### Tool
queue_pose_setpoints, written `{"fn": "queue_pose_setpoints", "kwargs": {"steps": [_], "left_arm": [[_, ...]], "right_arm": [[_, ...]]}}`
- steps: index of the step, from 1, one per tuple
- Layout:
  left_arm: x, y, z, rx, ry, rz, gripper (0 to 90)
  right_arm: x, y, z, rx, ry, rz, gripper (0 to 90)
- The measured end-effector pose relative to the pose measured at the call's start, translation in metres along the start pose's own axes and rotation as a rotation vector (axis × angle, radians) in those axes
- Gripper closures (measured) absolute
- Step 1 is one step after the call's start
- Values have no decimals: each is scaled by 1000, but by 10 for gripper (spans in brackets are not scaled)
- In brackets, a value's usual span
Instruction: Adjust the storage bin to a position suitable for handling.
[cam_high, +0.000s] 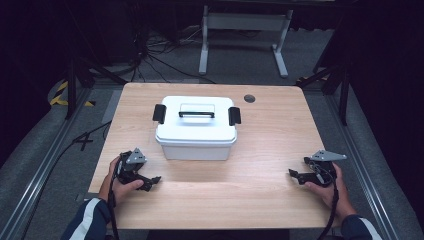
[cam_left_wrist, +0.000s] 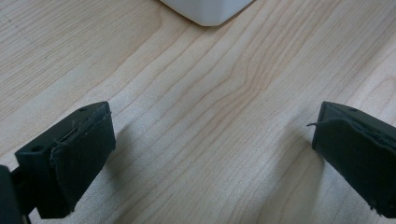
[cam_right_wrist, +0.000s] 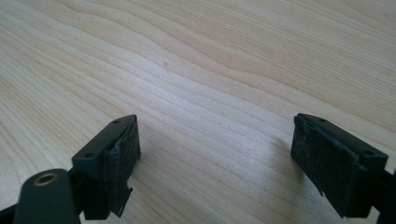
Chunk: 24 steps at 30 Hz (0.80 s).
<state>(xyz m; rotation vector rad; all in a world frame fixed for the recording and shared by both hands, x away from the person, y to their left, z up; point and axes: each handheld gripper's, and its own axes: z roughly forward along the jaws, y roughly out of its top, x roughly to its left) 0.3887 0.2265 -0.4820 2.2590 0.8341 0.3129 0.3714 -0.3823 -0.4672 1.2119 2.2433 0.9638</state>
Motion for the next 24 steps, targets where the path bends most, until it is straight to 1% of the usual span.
{"fn": "queue_pose_setpoints", "kwargs": {"steps": [2, 4, 6, 10, 16, 18, 24], "left_arm": [[0, 0, 0, 0, 0, 0, 0], [-1, 0, -1, 3, 3, -10, 0], [-1, 0, -1, 1, 11, -3, 1], [-1, 0, -1, 1, 11, -4, 1], [0, 0, -1, -1, 6, -3, 1], [0, 0, -1, -1, 6, -3, 1], [0, 0, 0, -1, 1, -7, 1]], "right_arm": [[0, 0, 0, -1, 1, 2, 161], [0, 0, 0, -1, 2, -1, 161], [0, 0, 0, -1, 3, 1, 161], [0, 0, 0, -3, 5, 3, 161], [0, -1, -2, -1, 13, -11, 162], [1, -1, -2, 0, 17, -9, 165], [2, 1, -6, 25, 41, -48, 239]]}}
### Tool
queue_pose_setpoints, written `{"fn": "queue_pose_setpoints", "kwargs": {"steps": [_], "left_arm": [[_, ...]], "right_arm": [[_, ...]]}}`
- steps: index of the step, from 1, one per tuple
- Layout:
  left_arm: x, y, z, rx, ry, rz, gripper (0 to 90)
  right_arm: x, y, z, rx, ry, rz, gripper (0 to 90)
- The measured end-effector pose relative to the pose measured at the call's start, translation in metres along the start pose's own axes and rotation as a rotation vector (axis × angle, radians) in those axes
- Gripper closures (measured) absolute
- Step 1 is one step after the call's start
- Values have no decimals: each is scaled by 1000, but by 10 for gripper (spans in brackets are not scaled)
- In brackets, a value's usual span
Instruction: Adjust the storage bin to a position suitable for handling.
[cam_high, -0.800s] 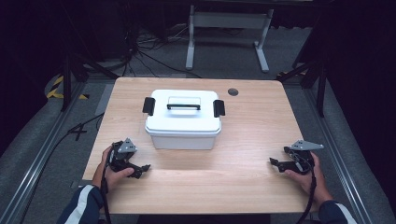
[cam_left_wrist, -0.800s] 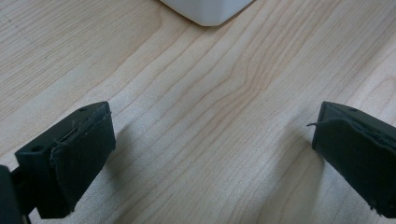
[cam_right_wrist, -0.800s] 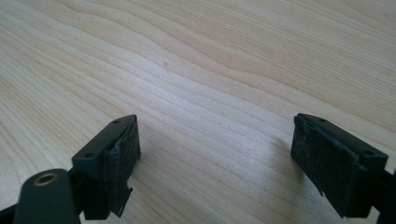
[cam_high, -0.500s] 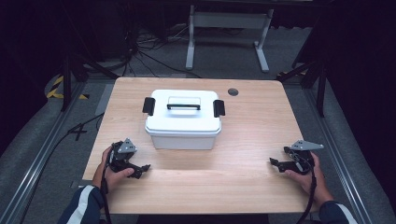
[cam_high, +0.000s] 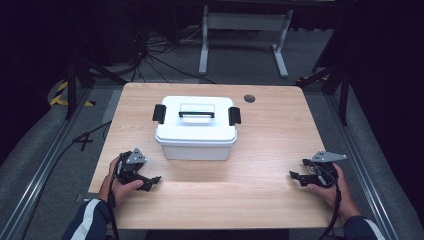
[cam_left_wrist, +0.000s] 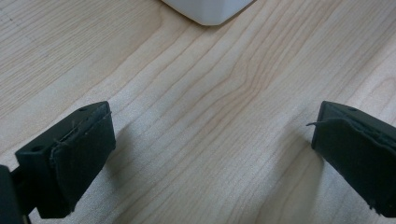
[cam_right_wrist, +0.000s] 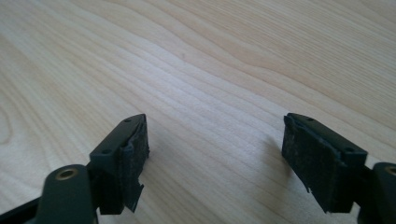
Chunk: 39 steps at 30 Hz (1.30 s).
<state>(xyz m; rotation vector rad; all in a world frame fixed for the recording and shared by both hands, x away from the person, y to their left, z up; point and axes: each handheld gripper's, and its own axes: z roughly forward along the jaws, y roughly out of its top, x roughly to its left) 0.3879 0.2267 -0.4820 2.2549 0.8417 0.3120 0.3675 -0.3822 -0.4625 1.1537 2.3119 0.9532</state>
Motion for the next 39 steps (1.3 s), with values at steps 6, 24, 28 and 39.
{"fn": "queue_pose_setpoints", "kwargs": {"steps": [6, 24, 28, 39], "left_arm": [[0, 0, 0, 0, 0, 0, 1], [0, 0, 0, 0, 1, 0, 1], [0, 0, 0, 0, 1, 0, 1], [0, 0, 0, 0, 1, 0, 1]], "right_arm": [[6, 12, -10, -20, 33, -61, 279], [19, 56, -28, -9, 73, -197, 336], [23, 71, -31, -15, 78, -228, 342], [42, 125, -39, 4, 90, -354, 389]]}}
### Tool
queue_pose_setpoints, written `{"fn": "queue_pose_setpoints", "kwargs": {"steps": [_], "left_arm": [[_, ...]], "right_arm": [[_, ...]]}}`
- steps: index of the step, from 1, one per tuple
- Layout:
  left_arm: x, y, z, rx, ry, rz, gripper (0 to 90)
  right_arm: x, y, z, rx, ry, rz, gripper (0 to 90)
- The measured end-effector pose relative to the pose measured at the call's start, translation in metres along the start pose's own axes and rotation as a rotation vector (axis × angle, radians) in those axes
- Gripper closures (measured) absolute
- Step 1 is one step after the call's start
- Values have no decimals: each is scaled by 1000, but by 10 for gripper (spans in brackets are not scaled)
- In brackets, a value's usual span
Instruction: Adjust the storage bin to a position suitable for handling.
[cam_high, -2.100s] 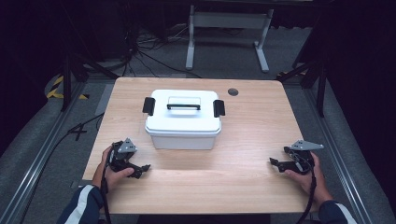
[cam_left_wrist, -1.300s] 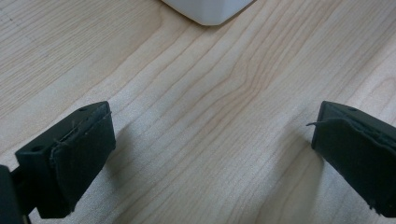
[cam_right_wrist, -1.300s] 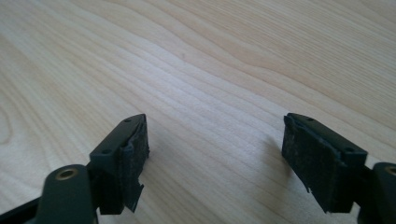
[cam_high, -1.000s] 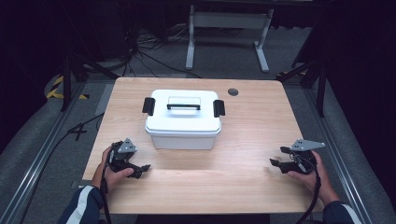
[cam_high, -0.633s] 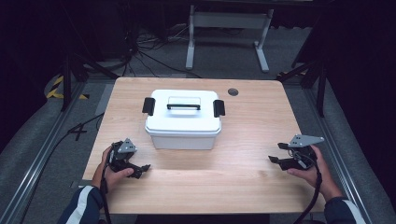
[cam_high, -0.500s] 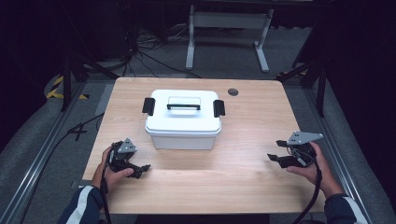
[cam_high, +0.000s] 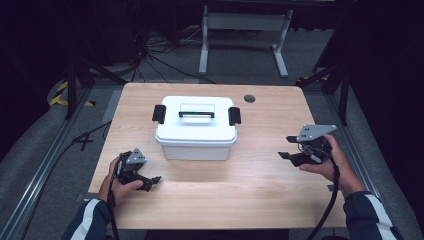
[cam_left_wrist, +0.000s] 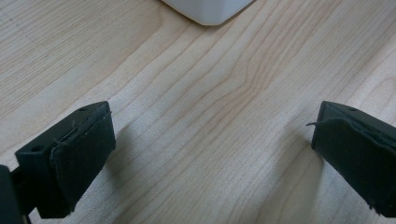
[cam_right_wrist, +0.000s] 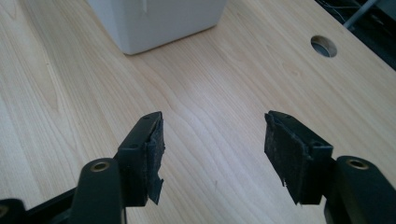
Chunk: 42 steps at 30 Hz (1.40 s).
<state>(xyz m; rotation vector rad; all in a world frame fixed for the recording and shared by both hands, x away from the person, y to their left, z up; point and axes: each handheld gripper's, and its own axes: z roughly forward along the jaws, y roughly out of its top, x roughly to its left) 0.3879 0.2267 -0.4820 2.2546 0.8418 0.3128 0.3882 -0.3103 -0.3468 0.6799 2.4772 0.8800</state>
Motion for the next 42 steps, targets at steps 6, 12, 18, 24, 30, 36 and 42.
{"fn": "queue_pose_setpoints", "kwargs": {"steps": [6, 12, 18, 24, 30, 36, 42], "left_arm": [[0, 0, 0, 0, 0, 0, 1], [0, 0, 0, -1, 0, -2, 1], [0, 0, 0, 0, -1, 0, 1], [0, 0, 0, 0, 0, 0, 1], [0, 0, 0, 0, 0, 0, 1], [0, 0, 0, 0, 4, 3, 1], [0, 0, 0, 0, 4, 3, 1]], "right_arm": [[1, 28, 1, 49, 15, -82, 408], [-1, 58, -1, 55, 7, -141, 415], [3, 85, 1, 62, -1, -201, 421], [9, 118, 8, 69, 8, -253, 440], [16, 146, 22, 92, 18, -317, 455], [24, 166, 34, 99, 36, -365, 475], [32, 188, 52, 126, 45, -405, 484]]}}
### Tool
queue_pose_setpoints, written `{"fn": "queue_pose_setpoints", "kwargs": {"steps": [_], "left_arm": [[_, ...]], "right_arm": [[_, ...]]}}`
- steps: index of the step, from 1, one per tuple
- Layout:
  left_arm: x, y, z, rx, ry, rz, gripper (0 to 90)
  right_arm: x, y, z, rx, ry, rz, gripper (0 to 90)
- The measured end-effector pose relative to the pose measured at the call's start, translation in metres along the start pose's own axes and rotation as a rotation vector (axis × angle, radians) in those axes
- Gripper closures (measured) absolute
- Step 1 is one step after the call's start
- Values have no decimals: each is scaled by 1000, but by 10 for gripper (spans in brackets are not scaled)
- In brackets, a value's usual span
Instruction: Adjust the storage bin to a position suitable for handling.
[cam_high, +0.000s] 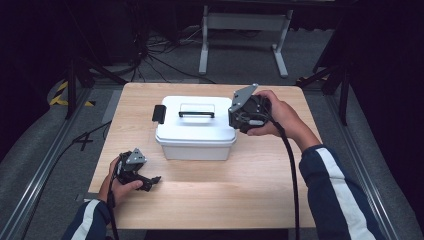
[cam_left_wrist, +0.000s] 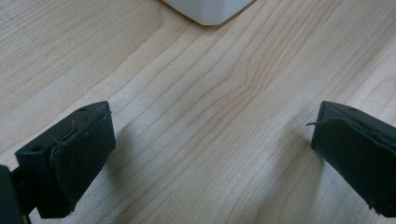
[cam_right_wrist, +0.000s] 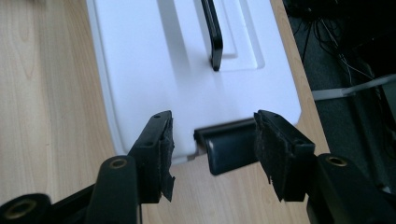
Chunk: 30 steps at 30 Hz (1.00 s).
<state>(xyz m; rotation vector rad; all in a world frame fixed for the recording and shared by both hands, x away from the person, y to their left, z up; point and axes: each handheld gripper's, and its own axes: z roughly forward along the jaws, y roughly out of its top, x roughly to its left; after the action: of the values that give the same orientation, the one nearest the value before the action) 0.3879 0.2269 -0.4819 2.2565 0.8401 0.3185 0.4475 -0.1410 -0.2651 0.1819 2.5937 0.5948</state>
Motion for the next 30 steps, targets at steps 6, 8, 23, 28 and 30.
{"fn": "queue_pose_setpoints", "kwargs": {"steps": [6, 8, 23, 28, 30], "left_arm": [[0, 0, 0, -2, 3, 0, 2], [-2, -1, -1, 4, 8, -19, 5], [-12, -16, -14, 1, 38, -43, 5], [-17, -24, -21, 4, 45, -65, 6], [-17, -26, -23, 6, 52, -60, 5]], "right_arm": [[0, 20, 13, 12, 13, -38, 504], [0, 28, 21, 31, 15, -61, 512], [-5, 50, 47, 38, 65, -105, 589], [-6, 59, 53, 22, 82, -128, 672], [-6, 63, 55, 31, 82, -139, 701]]}}
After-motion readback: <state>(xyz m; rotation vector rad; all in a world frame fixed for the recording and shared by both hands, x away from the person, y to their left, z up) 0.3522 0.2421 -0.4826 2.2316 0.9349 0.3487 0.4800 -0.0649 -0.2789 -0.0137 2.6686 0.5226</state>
